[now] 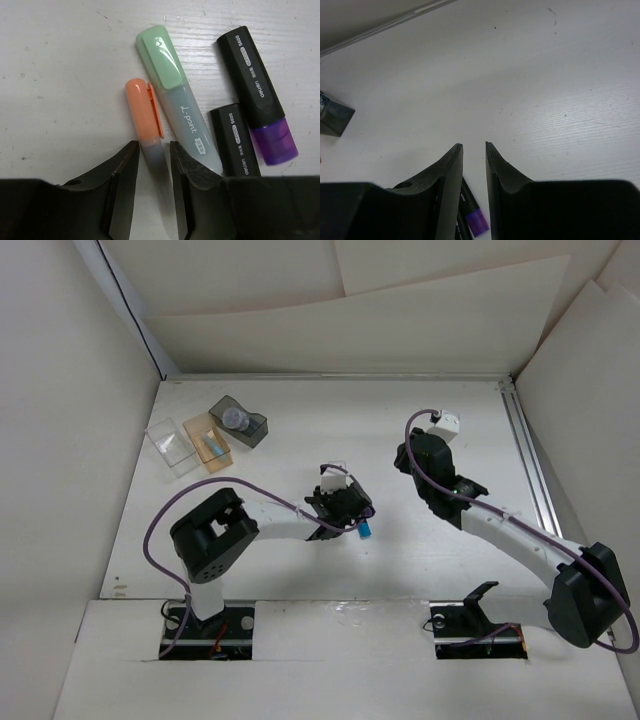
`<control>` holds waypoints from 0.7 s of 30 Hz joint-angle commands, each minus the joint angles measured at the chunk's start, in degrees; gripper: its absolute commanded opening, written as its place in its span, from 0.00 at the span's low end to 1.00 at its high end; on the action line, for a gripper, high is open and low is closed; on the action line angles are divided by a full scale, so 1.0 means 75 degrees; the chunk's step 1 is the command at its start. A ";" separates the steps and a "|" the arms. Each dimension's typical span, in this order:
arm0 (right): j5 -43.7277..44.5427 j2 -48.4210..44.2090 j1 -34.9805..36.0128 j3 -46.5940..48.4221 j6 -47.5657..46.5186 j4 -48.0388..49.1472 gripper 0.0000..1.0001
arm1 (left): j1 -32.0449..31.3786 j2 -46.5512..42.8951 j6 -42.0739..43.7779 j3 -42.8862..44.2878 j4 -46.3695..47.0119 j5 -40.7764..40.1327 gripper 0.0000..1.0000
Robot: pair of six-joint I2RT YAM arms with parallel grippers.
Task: Sort the stationery into containers
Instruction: Pick up the pen from the center of the board, then place the pen in the storage box.
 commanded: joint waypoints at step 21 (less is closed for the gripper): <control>0.0044 -0.0028 0.0212 0.0401 -0.0023 0.0333 0.31 | 0.5318 -0.3616 0.0985 -0.0570 0.1174 0.1315 0.00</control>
